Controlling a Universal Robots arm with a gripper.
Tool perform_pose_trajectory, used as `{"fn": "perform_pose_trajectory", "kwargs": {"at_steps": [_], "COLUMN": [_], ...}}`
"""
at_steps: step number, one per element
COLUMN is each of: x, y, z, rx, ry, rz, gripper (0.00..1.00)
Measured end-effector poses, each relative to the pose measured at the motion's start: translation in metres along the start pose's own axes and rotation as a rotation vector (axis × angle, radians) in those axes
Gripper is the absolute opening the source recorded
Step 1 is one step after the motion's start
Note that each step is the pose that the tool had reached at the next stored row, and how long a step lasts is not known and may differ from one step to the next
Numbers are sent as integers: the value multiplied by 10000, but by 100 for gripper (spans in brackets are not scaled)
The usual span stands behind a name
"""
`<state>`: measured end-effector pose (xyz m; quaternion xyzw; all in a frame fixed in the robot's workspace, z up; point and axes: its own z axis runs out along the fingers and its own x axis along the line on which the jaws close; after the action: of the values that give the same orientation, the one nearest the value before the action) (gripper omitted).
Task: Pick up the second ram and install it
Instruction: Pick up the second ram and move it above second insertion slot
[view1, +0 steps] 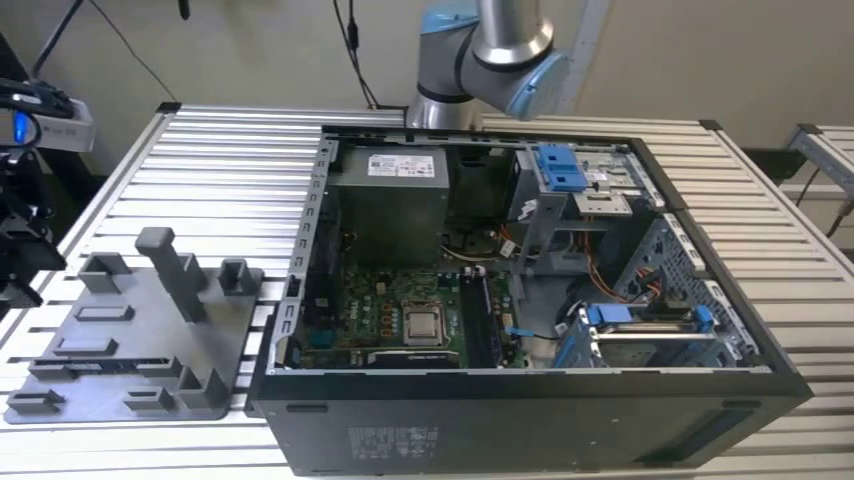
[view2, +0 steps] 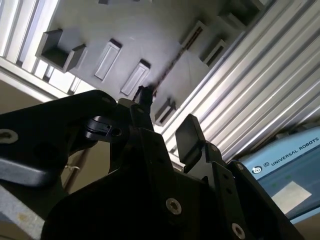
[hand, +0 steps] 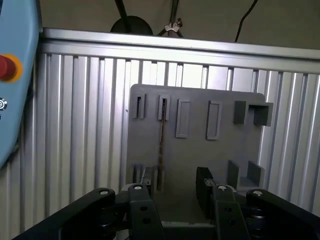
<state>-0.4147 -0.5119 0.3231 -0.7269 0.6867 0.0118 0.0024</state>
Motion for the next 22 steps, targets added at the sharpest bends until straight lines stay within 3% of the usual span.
{"fn": "perform_pose_trajectory", "kwargs": {"at_steps": [22], "x": [5], "y": [2], "z": [281], "rx": [-3], "ry": [1], "rz": [-112], "gripper": [48]}}
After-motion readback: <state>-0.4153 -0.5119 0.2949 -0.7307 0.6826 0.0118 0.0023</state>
